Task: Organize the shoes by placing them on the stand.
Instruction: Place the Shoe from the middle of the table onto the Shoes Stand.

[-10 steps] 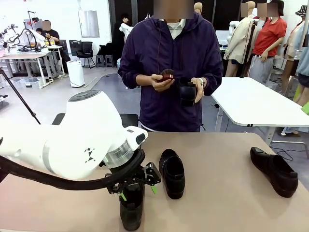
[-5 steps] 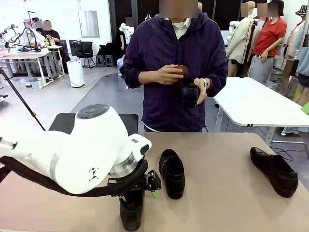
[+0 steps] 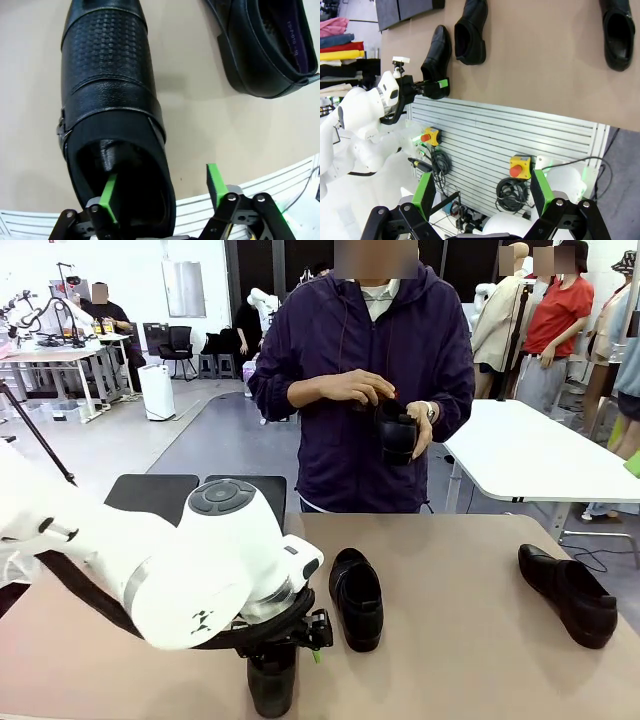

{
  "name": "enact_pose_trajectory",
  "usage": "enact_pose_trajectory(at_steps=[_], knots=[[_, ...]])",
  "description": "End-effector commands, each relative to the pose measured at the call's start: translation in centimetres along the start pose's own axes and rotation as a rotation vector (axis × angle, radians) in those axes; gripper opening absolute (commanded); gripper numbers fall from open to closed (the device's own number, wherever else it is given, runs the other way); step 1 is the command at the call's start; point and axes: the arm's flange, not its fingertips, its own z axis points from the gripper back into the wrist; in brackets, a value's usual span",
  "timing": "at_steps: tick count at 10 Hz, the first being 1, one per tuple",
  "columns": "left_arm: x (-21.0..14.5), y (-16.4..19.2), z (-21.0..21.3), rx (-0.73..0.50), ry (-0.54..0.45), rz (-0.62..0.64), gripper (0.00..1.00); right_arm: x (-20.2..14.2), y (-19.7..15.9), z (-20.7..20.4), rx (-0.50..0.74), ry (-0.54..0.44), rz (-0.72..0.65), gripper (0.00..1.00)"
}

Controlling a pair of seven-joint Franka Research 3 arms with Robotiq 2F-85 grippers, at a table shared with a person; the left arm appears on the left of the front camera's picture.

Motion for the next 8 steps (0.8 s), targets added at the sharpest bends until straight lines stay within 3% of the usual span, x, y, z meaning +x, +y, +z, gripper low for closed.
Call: enact_pose_trajectory(at_steps=[1, 8], knots=[[0.23, -1.00, -0.68, 0.012, -0.018, 0.026, 0.00, 0.09, -0.05, 0.34, 0.016, 0.002, 0.023, 1.00], [0.20, -1.04, -0.88, 0.048, 0.007, 0.017, 0.00, 0.09, -0.05, 0.34, 0.016, 0.002, 0.023, 1.00]])
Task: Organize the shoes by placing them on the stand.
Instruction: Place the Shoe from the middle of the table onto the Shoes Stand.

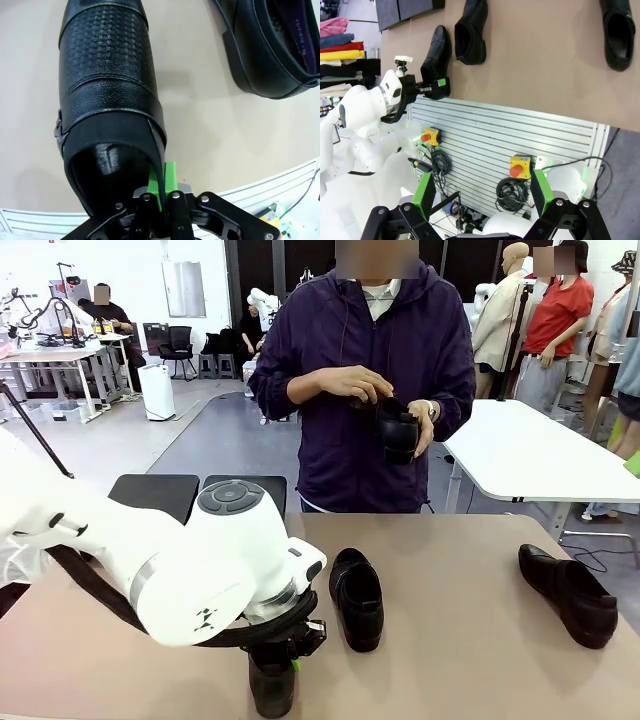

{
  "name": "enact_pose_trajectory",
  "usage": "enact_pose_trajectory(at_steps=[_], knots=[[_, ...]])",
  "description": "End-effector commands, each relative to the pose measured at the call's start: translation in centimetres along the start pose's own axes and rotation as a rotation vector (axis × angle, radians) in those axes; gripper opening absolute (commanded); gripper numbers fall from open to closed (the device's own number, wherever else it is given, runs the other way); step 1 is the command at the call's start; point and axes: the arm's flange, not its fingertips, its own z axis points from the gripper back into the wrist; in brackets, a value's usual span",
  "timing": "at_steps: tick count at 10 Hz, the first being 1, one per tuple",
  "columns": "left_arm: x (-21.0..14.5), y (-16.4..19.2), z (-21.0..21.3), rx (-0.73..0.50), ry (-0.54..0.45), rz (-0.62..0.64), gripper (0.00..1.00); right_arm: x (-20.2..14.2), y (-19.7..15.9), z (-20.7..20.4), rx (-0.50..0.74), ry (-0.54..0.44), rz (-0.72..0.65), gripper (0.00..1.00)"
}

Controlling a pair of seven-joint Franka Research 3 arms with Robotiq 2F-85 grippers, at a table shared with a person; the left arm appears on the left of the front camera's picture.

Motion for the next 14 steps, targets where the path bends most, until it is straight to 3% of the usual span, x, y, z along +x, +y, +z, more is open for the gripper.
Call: enact_pose_trajectory(at_steps=[1, 3, 7, 8, 11, 13, 14], knots=[[0.1, -0.8, -0.2, 0.034, -0.013, 0.013, 0.00, 0.1, 0.0, 0.3, 0.016, 0.002, 0.023, 1.00], [0.3, -0.7, 1.5, 0.040, 0.009, -0.020, 0.00, 0.1, 0.0, 0.3, 0.016, 0.002, 0.023, 1.00], [-0.2, 0.3, 9.7, -0.027, 0.083, -0.145, 0.00, 0.1, 0.0, 0.3, 0.016, 0.002, 0.023, 1.00], [-0.1, 1.3, 12.5, 0.017, 0.083, -0.186, 0.00, 0.1, 0.0, 0.3, 0.016, 0.002, 0.023, 1.00], [-0.6, 5.7, 19.4, -0.053, 0.113, -0.397, 0.00, 0.1, 0.0, 0.3, 0.016, 0.002, 0.023, 1.00], [-0.6, 9.2, 22.5, 0.003, -0.036, -0.265, 0.00, 0.1, 0.0, 0.3, 0.016, 0.002, 0.023, 1.00], [-0.2, 11.1, 23.2, 0.051, -0.051, -0.125, 0.00, 0.1, 0.0, 0.3, 0.016, 0.002, 0.023, 1.00]])
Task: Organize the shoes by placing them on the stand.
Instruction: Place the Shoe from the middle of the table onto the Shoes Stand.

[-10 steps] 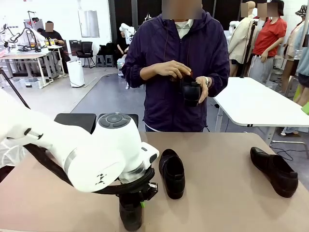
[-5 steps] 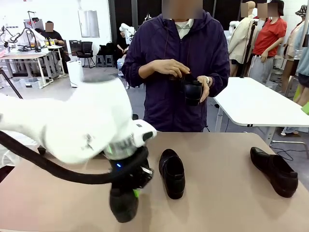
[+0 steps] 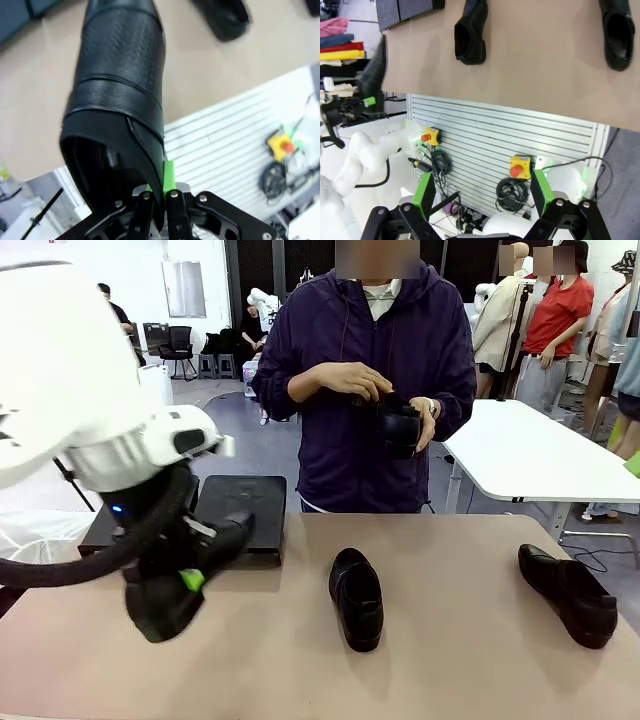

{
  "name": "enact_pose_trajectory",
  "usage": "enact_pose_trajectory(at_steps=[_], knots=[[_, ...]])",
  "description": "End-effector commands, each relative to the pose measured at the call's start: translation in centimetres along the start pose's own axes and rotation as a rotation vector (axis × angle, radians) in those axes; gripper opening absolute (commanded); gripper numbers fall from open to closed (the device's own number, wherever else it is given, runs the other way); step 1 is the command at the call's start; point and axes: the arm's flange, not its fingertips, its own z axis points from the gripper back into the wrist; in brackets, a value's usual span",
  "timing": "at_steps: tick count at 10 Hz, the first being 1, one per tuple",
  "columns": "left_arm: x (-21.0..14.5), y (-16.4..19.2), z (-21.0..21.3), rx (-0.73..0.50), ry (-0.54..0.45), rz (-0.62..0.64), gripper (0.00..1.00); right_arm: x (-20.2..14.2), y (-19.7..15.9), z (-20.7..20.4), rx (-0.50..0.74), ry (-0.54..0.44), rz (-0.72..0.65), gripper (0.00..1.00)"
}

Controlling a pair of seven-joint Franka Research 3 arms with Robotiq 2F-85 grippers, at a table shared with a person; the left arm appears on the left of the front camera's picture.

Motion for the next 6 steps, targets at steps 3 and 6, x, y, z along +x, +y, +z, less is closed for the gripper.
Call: enact_pose_trajectory(at_steps=[3, 6], knots=[[0.30, -2.13, -1.24, -0.025, 0.049, -0.081, 0.00, 0.08, -0.04, 0.33, 0.016, 0.002, 0.023, 1.00], [-0.38, -2.19, -1.92, 0.001, 0.058, -0.061, 0.00, 0.08, -0.04, 0.33, 0.016, 0.002, 0.023, 1.00]])
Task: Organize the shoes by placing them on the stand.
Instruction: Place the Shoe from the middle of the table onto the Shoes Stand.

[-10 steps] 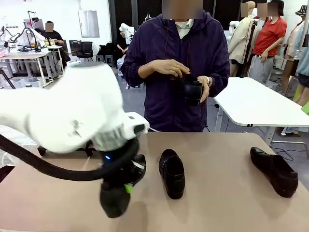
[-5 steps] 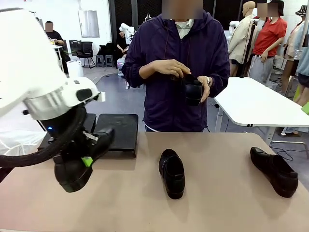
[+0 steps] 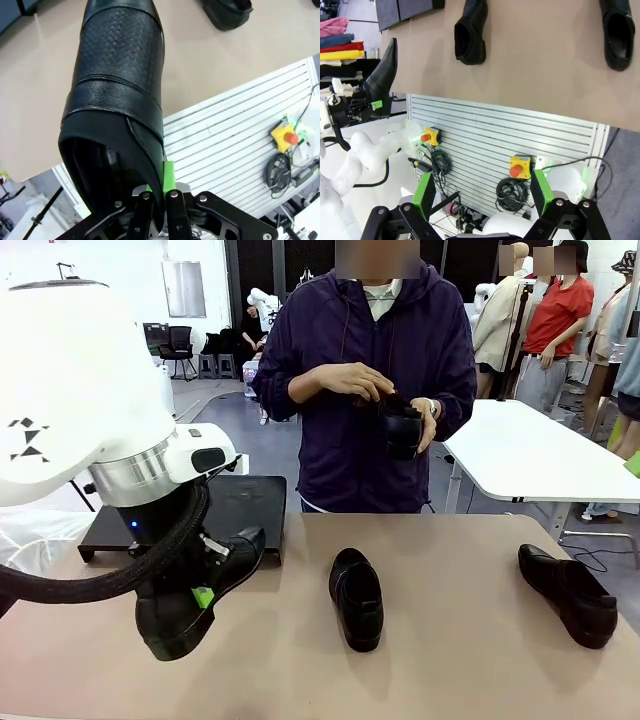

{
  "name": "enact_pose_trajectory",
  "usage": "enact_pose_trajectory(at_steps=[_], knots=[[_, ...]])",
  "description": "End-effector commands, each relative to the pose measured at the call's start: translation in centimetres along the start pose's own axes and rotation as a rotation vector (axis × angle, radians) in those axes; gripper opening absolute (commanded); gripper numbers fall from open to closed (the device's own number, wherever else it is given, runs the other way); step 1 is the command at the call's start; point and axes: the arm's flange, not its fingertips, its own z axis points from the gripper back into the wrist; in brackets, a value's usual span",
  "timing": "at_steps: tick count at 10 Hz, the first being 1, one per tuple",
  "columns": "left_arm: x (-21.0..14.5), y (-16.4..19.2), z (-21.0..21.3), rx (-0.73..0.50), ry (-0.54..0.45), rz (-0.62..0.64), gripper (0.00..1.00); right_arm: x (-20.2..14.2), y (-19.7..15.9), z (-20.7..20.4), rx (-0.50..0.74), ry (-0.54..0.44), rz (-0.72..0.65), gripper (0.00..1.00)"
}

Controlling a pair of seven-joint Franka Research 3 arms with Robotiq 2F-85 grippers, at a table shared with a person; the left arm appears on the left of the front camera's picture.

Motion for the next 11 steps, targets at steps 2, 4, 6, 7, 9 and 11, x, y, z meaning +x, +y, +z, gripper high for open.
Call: enact_pose_trajectory(at_steps=[2, 4, 6, 7, 9, 11], knots=[[6.4, 4.4, -1.1, 0.078, -0.117, 0.061, 0.00, 0.1, 0.0, 0.3, 0.016, 0.002, 0.023, 1.00], [14.1, 7.2, -3.0, 0.145, -0.225, -0.010, 0.00, 0.1, 0.0, 0.3, 0.016, 0.002, 0.023, 1.00], [19.0, 8.7, -5.5, 0.283, -0.255, -0.098, 0.00, 0.1, 0.0, 0.3, 0.016, 0.002, 0.023, 1.00], [20.4, 9.5, -6.0, 0.285, -0.350, -0.082, 0.00, 0.1, 0.0, 0.3, 0.016, 0.002, 0.023, 1.00], [19.1, 10.5, -6.4, 0.227, -0.275, -0.109, 0.00, 0.1, 0.0, 0.3, 0.016, 0.002, 0.023, 1.00], [19.1, 10.5, -6.4, 0.227, -0.275, -0.109, 0.00, 0.1, 0.0, 0.3, 0.016, 0.002, 0.023, 1.00]])
